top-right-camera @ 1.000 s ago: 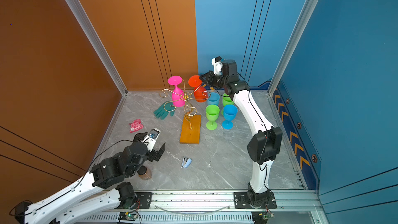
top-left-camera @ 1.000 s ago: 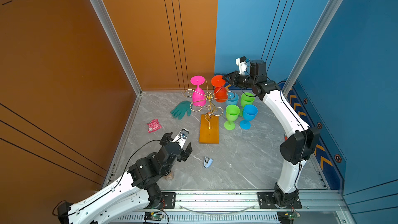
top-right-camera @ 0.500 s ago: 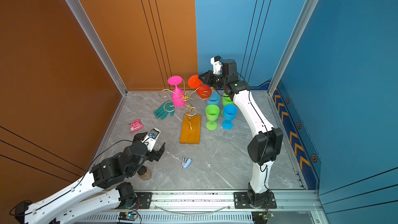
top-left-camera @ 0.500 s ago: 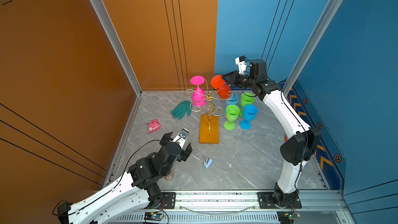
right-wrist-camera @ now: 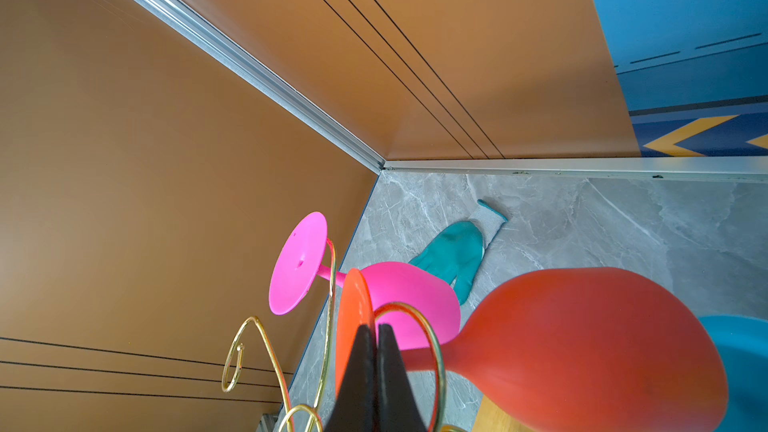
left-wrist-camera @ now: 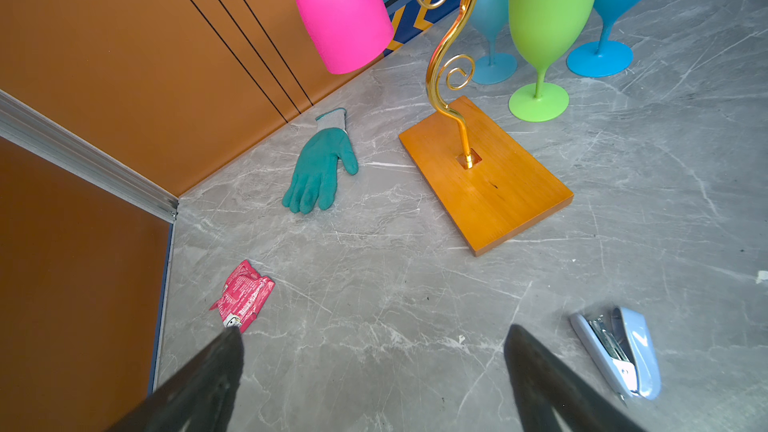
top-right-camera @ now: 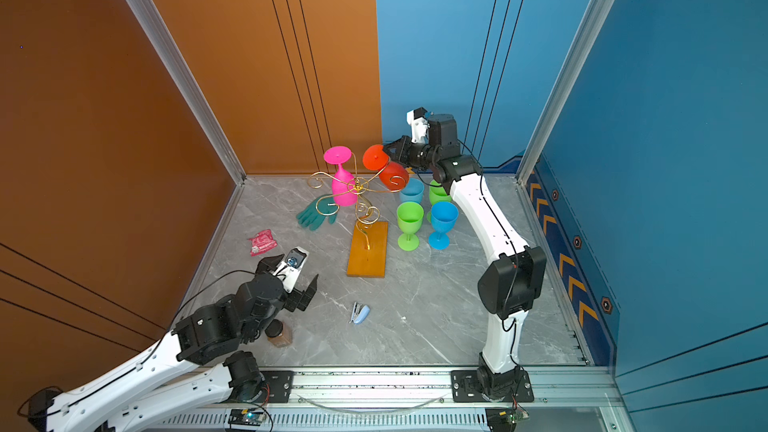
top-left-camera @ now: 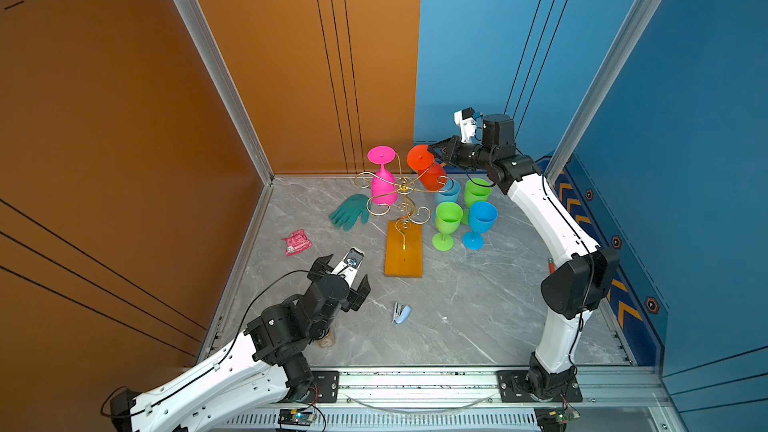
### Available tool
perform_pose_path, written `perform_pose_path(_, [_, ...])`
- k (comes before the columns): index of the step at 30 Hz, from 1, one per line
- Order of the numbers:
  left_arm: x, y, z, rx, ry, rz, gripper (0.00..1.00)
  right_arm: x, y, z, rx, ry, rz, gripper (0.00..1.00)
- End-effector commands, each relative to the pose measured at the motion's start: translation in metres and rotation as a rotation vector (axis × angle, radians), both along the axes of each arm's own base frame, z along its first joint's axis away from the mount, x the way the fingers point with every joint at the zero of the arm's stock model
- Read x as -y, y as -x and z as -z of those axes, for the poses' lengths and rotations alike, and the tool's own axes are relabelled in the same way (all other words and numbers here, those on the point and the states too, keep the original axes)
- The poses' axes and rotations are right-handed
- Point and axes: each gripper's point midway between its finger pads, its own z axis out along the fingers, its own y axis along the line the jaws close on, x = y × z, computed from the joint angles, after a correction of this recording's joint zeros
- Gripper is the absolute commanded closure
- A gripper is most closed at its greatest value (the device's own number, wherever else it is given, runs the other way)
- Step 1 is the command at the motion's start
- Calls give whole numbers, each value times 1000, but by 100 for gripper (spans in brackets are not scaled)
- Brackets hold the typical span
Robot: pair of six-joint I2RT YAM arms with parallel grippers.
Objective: Take the wine glass off the wine glass rack
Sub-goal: 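Slide the red glass off its hook toward the robot with the right gripper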
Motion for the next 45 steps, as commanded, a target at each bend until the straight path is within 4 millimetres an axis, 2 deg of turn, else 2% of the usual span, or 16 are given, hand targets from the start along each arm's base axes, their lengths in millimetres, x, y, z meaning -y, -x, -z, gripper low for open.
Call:
perform_pose_path(1, [-3,2,-4,11,0,-8,2,5,3,-19,35,-21,28,100])
perform_pose_path(18, [-2,2,-3,10,-2,-6,2,-1,-13,-17,27,-83,45,100])
perform_pose_path(25, [-2,2,-4,12,-1,-5,2,4,-17,-18,28,-88,67,100])
perform_pose_path(45, [-2,2,-3,11,-2,-6,2,20,1,-18,28,-90,86,100])
